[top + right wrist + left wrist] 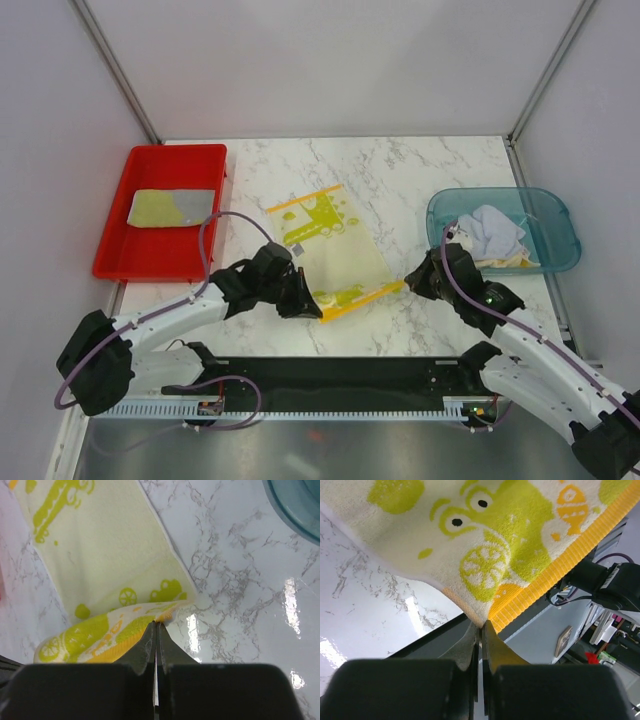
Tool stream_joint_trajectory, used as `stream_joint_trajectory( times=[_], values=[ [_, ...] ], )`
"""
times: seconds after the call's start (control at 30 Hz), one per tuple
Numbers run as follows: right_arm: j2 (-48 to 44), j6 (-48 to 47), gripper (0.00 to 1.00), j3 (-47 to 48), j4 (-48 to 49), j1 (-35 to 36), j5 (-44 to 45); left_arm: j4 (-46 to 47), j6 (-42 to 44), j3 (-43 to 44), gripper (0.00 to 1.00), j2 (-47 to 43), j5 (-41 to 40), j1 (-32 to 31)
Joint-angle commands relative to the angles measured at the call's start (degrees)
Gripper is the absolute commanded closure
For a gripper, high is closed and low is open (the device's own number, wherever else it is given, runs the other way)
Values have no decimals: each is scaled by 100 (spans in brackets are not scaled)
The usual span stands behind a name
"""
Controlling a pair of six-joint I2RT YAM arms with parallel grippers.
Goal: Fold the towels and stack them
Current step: Fold the towel
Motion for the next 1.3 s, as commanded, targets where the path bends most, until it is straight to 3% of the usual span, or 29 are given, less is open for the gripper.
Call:
stream_joint_trajectory(
  times=[0.0,0.13,0.3,0.5,0.67,1.07,1.13,1.27],
  values=[
    [-132,-22,100,-100,384,-8,116,-123,-182,-59,98,-45,-281,97],
    [517,-153,100,548,1129,-8,441,-132,64,239,98,218,-19,755],
    [2371,-662,100,2172,1694,-8,600,-202,626,863,98,727,527,1993],
    [4129,-1199,100,3573,1914,-17,731,-290,1004,1733,98,1579,782,2794],
    [5525,-1436,100,4680,2019,-43,653,-290,1163,2383,98,2694,1020,3165],
    [7469,-1674,100,6307,2213,-368,-340,-290,1207,2964,98,3620,835,3596],
    [7602,-1692,98,6474,2213,-403,-411,-290,1233,3060,93,3699,818,3648],
    [7997,-1797,83,6922,2108,-483,-701,-325,1111,3263,68,3725,774,3754]
  ],
)
